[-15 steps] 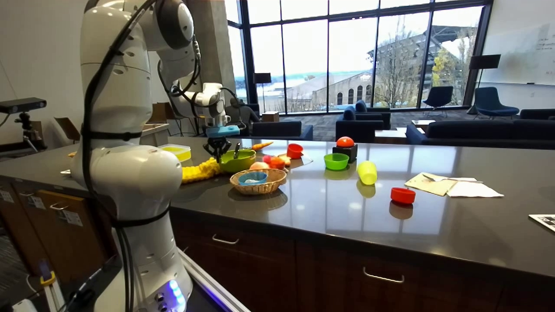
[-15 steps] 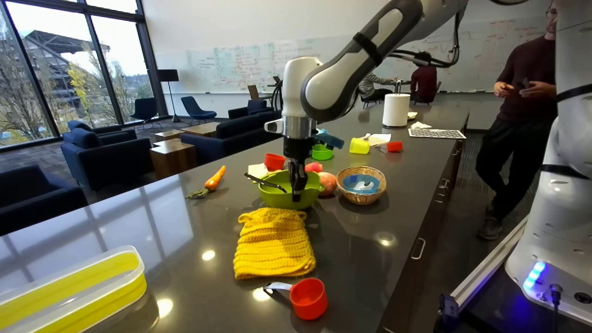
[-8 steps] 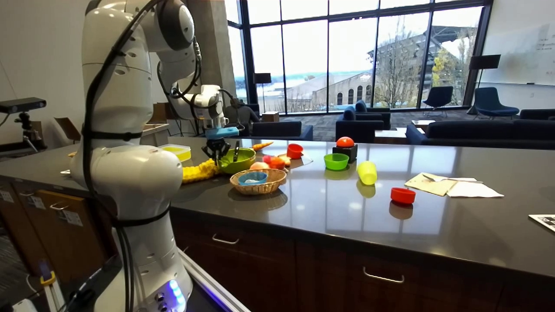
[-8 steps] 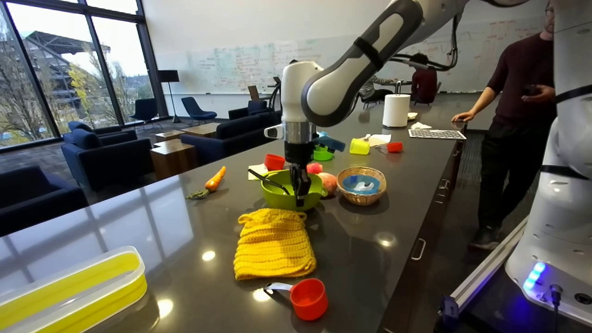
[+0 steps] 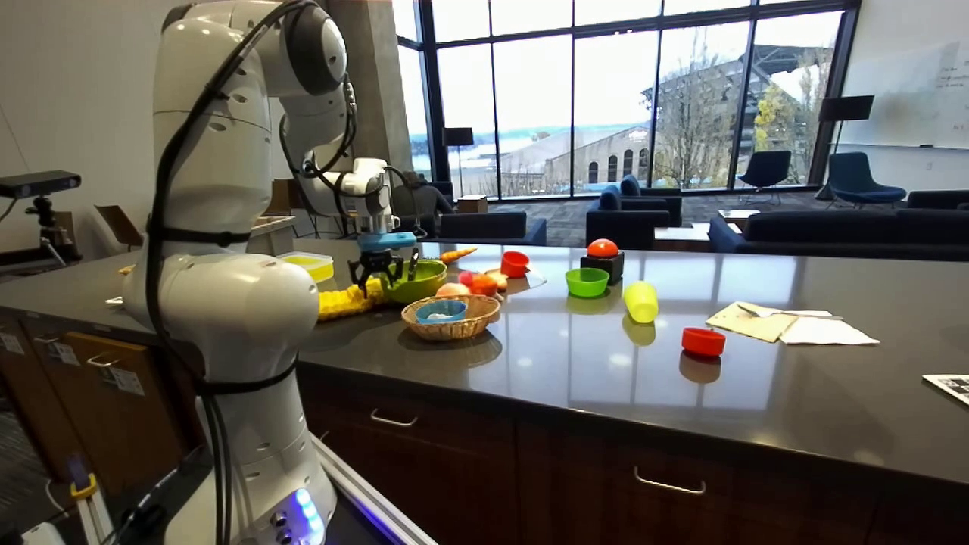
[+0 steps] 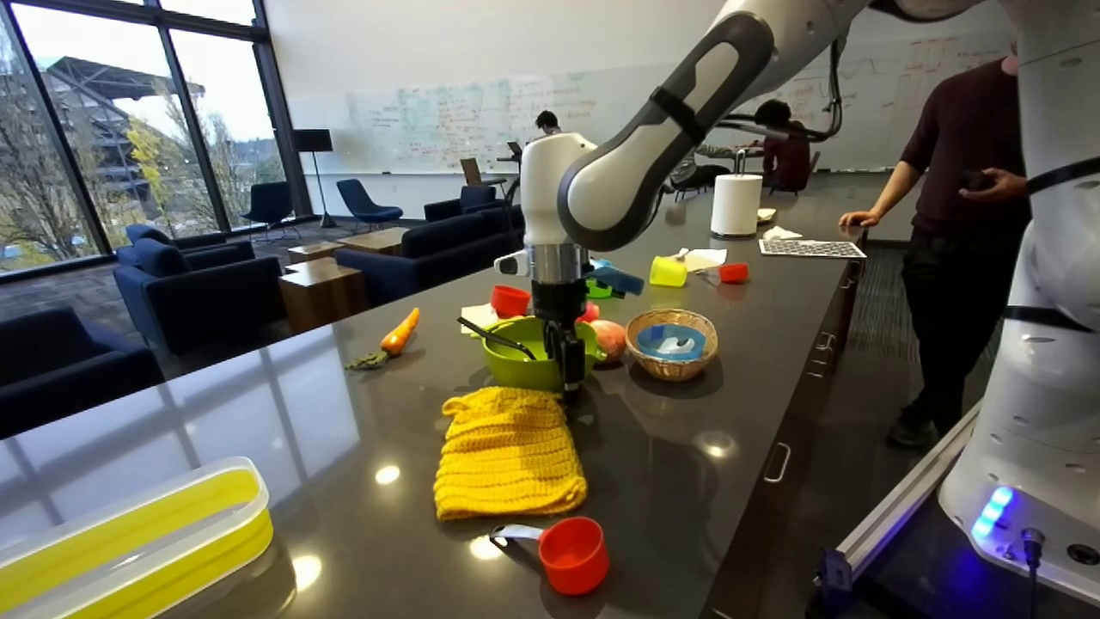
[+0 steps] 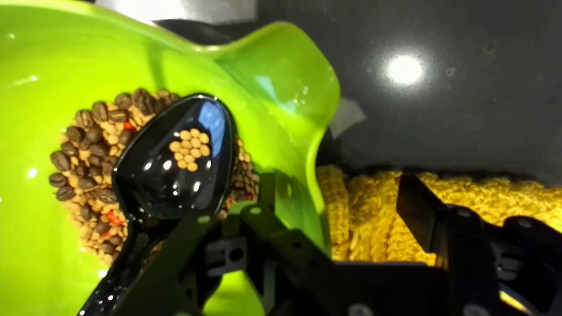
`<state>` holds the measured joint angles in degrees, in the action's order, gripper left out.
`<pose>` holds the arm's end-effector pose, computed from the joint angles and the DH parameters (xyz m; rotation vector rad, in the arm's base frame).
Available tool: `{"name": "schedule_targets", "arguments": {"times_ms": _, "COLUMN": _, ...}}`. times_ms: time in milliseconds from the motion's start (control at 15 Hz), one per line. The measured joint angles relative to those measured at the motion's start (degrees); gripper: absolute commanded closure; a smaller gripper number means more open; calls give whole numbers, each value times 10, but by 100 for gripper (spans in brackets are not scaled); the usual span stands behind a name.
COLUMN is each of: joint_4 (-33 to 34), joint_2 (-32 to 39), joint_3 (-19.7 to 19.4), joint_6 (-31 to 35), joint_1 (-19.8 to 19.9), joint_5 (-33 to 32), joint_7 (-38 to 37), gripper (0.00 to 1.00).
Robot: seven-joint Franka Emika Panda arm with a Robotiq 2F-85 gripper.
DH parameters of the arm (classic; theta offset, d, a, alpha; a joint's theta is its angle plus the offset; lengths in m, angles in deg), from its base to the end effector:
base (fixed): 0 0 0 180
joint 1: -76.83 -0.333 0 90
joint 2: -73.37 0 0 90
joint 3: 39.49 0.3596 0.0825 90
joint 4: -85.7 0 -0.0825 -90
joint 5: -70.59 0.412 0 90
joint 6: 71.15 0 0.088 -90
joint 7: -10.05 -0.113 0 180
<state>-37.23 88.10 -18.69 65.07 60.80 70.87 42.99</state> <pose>0.4789 0.3537 0.3054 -2.5125 -1.7256 0.0181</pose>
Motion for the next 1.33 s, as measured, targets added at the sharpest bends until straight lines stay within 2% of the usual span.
{"name": "schedule_targets", "arguments": {"times_ms": 267, "joint_4": 9, "joint_2": -4, "joint_3": 3, "joint_6": -1, "joint_1": -11, "joint_5": -16, "joint_7": -20, "gripper": 0}}
{"name": "schedule_targets", "arguments": {"times_ms": 600, "joint_4": 27, "joint_2": -46, "joint_3": 18, "joint_6": 0, "joint_1": -41, "joint_5": -59, "joint_7": -62, "gripper": 0}}
{"name": "schedule_targets", "arguments": {"times_ms": 867, "joint_4": 17, "joint_2": -82, "joint_3": 11, "joint_6": 28, "joint_1": -47, "joint_5": -164, "joint_7": -91, "gripper": 0}}
{"name": "schedule_targets", "arguments": {"times_ms": 1133, "joint_4": 11, "joint_2": -95, "joint_3": -24, "joint_6": 77, "joint_1": -39, "joint_5": -289, "joint_7": -169, "gripper": 0}}
{"name": "schedule_targets", "arguments": {"times_ms": 1333, "joint_4": 12, "joint_2": -87, "joint_3": -43, "joint_6": 101, "joint_1": -30, "joint_5": -321, "joint_7": -201, "gripper": 0}}
